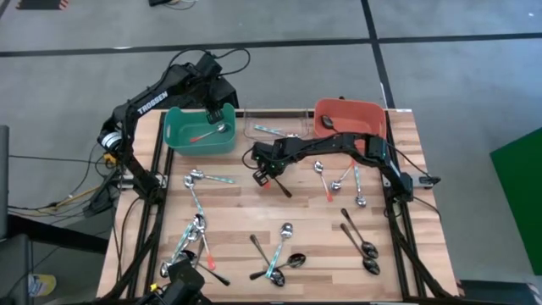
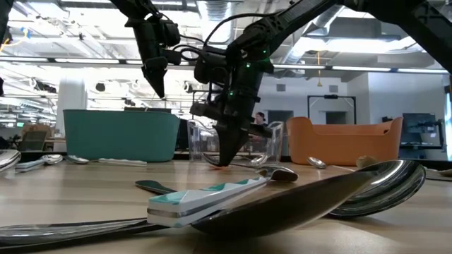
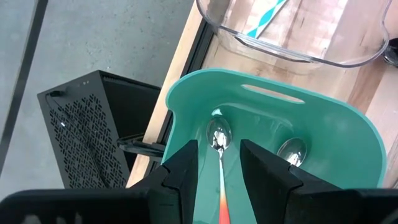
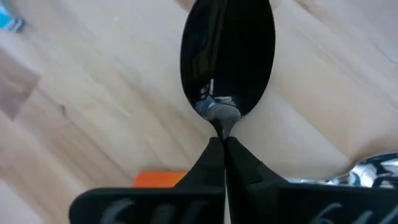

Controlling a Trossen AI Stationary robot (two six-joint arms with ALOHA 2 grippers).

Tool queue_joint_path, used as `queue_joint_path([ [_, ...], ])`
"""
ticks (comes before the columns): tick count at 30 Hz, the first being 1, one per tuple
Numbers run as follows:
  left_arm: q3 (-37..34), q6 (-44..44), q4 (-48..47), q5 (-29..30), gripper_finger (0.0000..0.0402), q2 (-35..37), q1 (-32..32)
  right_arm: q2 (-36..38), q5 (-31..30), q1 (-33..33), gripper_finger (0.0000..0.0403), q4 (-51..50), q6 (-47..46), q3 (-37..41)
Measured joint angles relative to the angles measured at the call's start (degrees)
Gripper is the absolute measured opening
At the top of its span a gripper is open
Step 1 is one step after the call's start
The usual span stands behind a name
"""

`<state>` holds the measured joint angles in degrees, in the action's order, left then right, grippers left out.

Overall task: Sort silverware by color (type)
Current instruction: Put the black spoon into the orange bin

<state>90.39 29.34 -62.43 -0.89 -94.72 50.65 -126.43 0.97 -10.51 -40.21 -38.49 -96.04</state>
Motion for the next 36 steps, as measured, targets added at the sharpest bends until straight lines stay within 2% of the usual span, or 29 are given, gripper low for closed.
queue_joint_path([
  [7,0.0,0.0,0.0,0.0,0.0108,0.0,0.0,0.0,0.0,0.5,0.0006,-2.2,2.5,-2.7],
  [19,0.0,0.0,0.0,0.0,0.0108,0.0,0.0,0.2,-1.3,0.2,0.0006,-13.9,8.8,-14.1],
  [26,0.0,0.6,0.0,0.0,0.0108,0.0,0.0,0.2,-5.1,-0.6,0.0006,-22.9,13.1,-23.5],
  [36,0.0,0.6,0.0,0.0,0.0108,0.0,0.0,0.3,-15.3,-6.2,0.0007,-34.5,17.8,-35.3],
])
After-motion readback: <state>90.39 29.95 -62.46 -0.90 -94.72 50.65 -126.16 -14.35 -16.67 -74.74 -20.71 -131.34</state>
